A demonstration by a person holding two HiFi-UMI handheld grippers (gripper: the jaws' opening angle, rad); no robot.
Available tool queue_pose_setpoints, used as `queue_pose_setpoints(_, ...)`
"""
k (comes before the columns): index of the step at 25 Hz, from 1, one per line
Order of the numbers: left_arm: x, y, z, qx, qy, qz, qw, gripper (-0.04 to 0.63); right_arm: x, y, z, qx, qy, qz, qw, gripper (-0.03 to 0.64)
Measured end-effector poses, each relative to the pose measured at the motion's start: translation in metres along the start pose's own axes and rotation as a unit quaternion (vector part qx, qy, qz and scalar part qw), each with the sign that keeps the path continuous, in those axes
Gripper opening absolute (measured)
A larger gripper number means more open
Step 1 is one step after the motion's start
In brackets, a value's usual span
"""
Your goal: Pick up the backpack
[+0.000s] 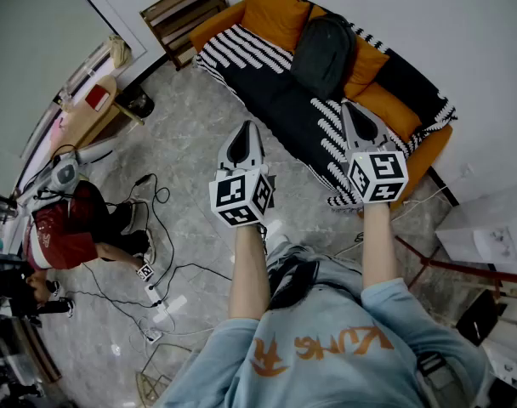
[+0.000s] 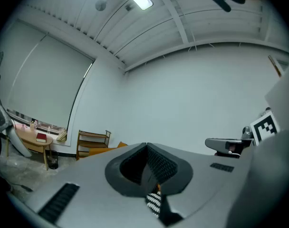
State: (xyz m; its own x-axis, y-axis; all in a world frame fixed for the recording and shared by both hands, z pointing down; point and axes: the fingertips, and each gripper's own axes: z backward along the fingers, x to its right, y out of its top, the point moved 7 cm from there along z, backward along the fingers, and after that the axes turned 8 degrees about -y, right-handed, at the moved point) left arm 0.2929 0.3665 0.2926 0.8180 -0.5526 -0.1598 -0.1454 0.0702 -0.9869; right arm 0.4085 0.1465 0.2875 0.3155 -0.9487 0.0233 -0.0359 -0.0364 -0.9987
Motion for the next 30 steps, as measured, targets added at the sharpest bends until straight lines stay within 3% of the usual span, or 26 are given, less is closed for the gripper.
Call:
queue_pose_setpoints(7, 0.003, -0.005, -0.004, 0.001, 0.0, 0.004, 1.0, 0.02, 0.004, -0.003, 0.0, -0.001, 0.005, 0.007, 1.0, -0.004)
queue_pose_setpoints(12, -0.002, -0.008, -0.01, -0.002, -0.004, 0.008, 1.0, 0.02, 0.008, -0.006, -0.007, -0.004, -0.014, -0.011, 1.0, -0.003)
queue_pose_setpoints(30, -0.081, -0.003, -0.056, -0.019, -0.022, 0.026, 0.9992, 0.02, -0.022, -0.011, -0.077, -0.029, -0.042, -0.019, 0.999, -0.003)
